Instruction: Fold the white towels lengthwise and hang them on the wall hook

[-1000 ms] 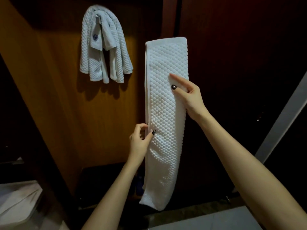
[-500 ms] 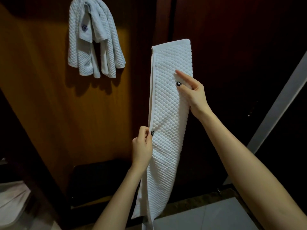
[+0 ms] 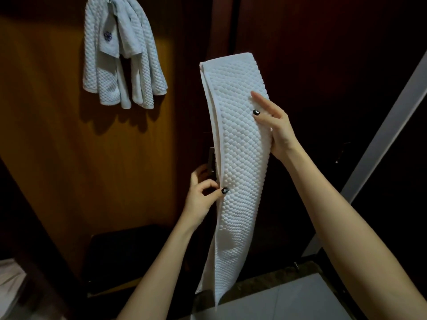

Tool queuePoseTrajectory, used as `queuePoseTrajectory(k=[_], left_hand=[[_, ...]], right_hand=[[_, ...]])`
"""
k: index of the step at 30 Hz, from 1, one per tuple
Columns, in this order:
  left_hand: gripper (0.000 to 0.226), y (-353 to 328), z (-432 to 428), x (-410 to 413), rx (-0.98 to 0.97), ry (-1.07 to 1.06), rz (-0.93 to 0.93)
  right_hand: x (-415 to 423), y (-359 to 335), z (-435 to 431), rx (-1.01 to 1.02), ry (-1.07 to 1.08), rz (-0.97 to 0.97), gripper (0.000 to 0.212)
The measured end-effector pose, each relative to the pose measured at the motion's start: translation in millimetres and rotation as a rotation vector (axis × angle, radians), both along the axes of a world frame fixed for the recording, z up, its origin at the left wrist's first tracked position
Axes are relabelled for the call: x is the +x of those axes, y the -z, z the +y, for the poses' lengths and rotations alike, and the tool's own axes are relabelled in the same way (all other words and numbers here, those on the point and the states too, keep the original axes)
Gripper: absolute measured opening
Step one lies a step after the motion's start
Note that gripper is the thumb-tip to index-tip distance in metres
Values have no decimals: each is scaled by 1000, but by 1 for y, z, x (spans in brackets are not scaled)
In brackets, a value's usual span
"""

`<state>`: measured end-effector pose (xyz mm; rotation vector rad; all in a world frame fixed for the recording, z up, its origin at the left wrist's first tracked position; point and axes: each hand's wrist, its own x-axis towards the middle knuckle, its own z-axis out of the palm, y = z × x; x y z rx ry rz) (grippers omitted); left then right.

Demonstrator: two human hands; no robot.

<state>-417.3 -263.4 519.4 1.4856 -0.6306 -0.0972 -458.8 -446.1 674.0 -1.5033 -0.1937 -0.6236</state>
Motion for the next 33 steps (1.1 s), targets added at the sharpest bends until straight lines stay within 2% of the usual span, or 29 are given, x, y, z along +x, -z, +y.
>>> queuePoseTrajectory(k=[4, 10, 14, 16, 18, 20, 23, 28, 30, 33], left_hand=[[10, -12, -5, 4, -41, 258, 8], [8, -19, -18, 11, 12, 19, -271], [13, -27, -17, 10, 120, 109, -522], [12, -31, -17, 11, 170, 151, -562], [16, -31, -19, 12, 237, 169, -519], [20, -26, -19, 8, 248, 197, -389], [16, -14, -16, -3, 54, 229, -201], [14, -25, -16, -8, -116, 225, -88], [29, -32, -14, -10, -167, 293, 12], [40, -44, -11, -8, -17, 470, -38]], right_hand=[[-5, -11, -7, 40, -12, 3, 40], [-12, -19, -27, 147, 41, -25, 42], [-17, -22, -40, 262, 53, -58, 42], [-17, -23, -42, 334, 44, -81, 42], [-16, -23, -42, 364, 41, -98, 42], [-15, -22, -39, 360, 41, -94, 41], [-12, -20, -39, 317, 101, -53, 39], [-13, -17, -50, 300, 296, 21, 37], [-16, -13, -56, 300, 331, 42, 36], [-17, -6, -63, 302, 333, 81, 40]])
